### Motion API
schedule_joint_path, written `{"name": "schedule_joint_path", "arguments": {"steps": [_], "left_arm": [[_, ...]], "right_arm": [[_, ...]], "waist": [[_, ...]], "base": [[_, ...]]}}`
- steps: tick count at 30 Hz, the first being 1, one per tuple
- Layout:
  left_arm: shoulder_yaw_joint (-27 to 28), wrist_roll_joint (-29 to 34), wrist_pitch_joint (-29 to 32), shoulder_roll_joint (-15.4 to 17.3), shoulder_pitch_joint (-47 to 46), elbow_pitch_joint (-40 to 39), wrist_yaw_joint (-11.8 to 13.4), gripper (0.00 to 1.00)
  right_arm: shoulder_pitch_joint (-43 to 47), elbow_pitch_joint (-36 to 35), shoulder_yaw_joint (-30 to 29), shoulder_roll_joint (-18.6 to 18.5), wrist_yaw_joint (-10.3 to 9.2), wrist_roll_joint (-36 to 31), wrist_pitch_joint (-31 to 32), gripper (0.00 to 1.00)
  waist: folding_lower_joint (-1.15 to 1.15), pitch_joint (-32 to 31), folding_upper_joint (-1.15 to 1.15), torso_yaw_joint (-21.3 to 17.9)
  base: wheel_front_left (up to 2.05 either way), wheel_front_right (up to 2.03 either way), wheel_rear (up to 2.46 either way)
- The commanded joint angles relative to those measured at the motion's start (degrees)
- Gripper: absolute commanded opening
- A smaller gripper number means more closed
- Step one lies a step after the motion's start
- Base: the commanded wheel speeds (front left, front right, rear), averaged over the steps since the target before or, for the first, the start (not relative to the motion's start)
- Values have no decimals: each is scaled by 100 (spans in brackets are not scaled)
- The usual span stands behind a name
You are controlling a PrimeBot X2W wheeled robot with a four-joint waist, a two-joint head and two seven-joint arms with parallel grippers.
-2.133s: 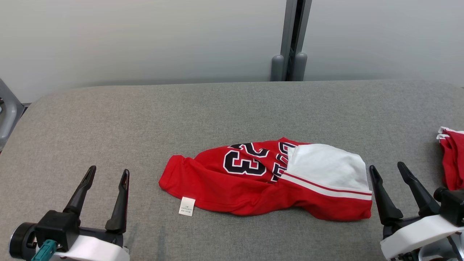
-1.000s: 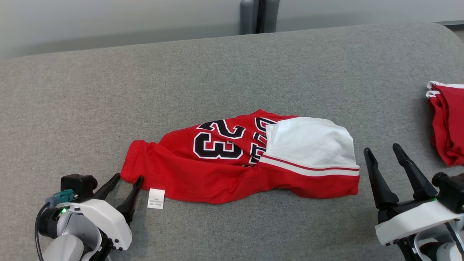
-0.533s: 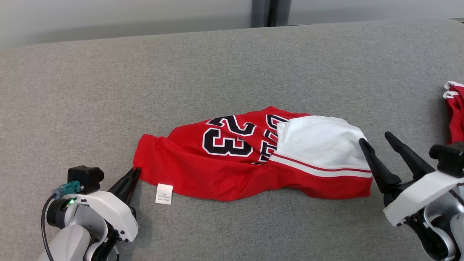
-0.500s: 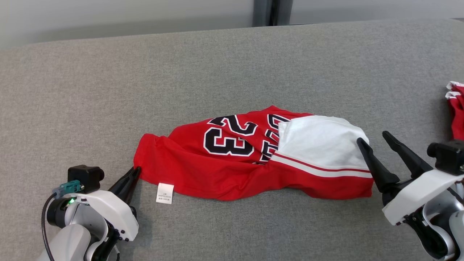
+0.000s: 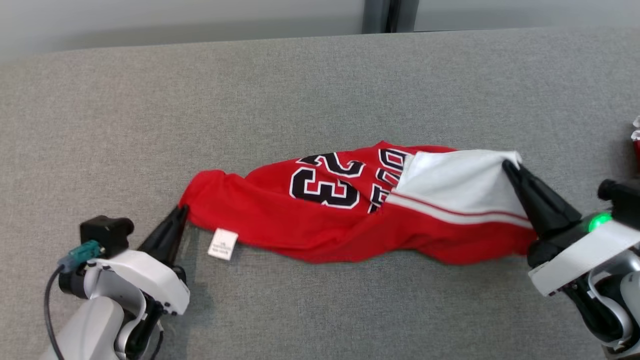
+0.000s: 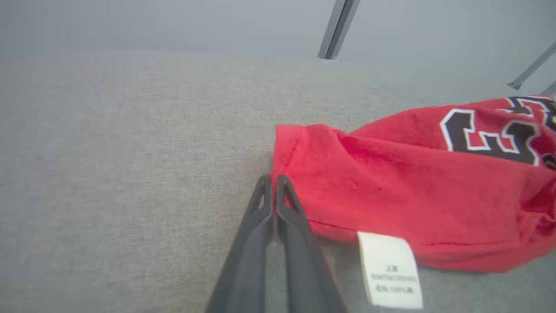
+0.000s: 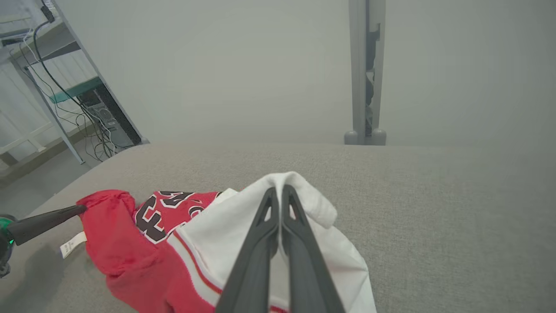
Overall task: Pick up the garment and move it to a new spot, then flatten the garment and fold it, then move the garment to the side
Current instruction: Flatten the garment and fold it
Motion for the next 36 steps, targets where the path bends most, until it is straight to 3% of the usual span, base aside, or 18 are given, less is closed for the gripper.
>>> {"name": "schedule_joint_path", "arguments": {"steps": [1, 7, 15, 25, 31, 36], "left_arm": [[131, 41, -148, 93, -113, -196, 117, 0], [460, 77, -334, 263, -127, -1309, 532, 0], [883, 14, -227, 473, -191, -2811, 986, 0], [1336, 361, 53, 900, -239, -4548, 1618, 0], [1351, 475, 259, 1039, -266, -4941, 1751, 0], [1252, 324, 361, 1035, -792, -4495, 1483, 0]], "right_arm": [[-108, -168, -107, -63, 3, 11, -281, 0], [-289, -701, -497, -77, 3, -95, -947, 0], [-743, -1338, -1153, 154, 2, -378, -1294, 0], [-1139, -2118, -1978, 594, 2, -493, -877, 0], [-1137, -2237, -2045, 782, 2, -468, -490, 0], [-1601, -1675, -1758, 730, 2, -291, -364, 0]], "waist": [[0, -43, 0, -11], [0, -264, 0, -29], [0, -516, 0, -34], [0, -835, 0, -21], [0, -804, 0, -29], [0, -559, 0, -40]], "base": [[0, 0, 0], [0, 0, 0], [0, 0, 0], [0, 0, 0], [0, 0, 0], [0, 0, 0]]}}
